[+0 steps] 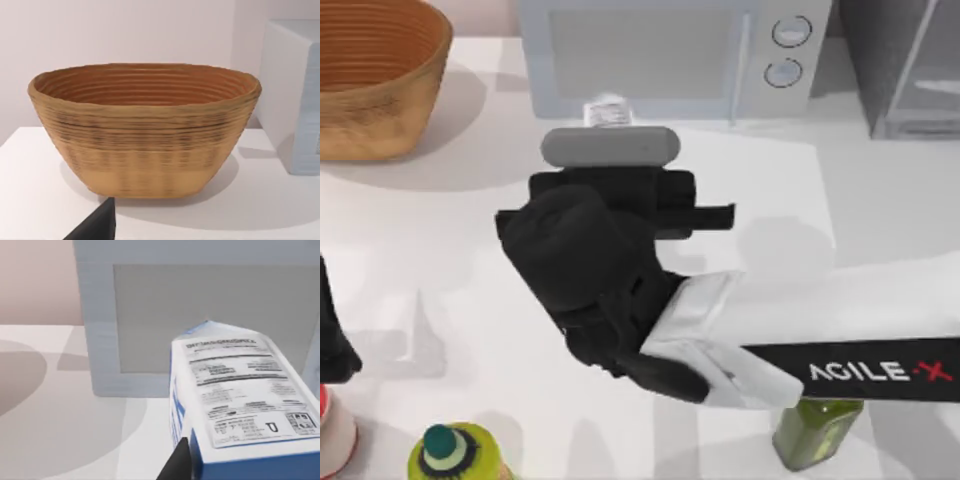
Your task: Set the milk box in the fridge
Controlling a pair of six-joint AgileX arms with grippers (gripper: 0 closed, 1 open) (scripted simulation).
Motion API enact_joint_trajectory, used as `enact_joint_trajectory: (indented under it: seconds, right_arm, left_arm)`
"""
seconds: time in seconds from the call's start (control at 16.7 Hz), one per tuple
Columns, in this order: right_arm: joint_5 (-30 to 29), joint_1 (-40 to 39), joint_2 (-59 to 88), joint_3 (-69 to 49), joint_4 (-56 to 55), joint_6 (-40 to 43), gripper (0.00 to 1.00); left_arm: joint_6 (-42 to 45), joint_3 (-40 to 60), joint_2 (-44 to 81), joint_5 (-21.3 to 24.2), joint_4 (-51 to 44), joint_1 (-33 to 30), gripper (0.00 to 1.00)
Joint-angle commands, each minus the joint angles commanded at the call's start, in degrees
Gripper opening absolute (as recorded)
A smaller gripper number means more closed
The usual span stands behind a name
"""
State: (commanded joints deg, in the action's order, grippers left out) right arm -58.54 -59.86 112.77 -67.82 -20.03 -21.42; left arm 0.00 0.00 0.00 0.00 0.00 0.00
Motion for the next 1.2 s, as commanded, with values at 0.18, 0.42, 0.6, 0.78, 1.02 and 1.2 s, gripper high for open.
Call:
enact_joint_trajectory:
  seconds: [0.18,0.42,0.6,0.78,1.02,1.2]
  right_arm:
    - [6.23,4.32,-7.29,6.84,1.09,1.3,0.0]
    - [18.27,13.74,-25.45,20.26,2.66,3.46,0.0]
    - [28.57,22.85,-44.22,31.73,4.37,5.72,0.0]
    - [38.2,32.59,-64.56,42.85,7.18,8.8,0.0]
    - [48.66,44.9,-88.8,55.38,12.2,13.88,0.0]
    - [54.35,52.71,-102.09,62.32,16.04,17.66,0.0]
  left_arm:
    - [0.0,0.0,0.0,0.0,0.0,0.0,1.0]
    - [0.0,0.0,0.0,0.0,0.0,0.0,1.0]
    - [0.0,0.0,0.0,0.0,0.0,0.0,1.0]
    - [0.0,0.0,0.0,0.0,0.0,0.0,1.0]
    - [0.0,0.0,0.0,0.0,0.0,0.0,1.0]
    - [0.0,0.0,0.0,0.0,0.0,0.0,1.0]
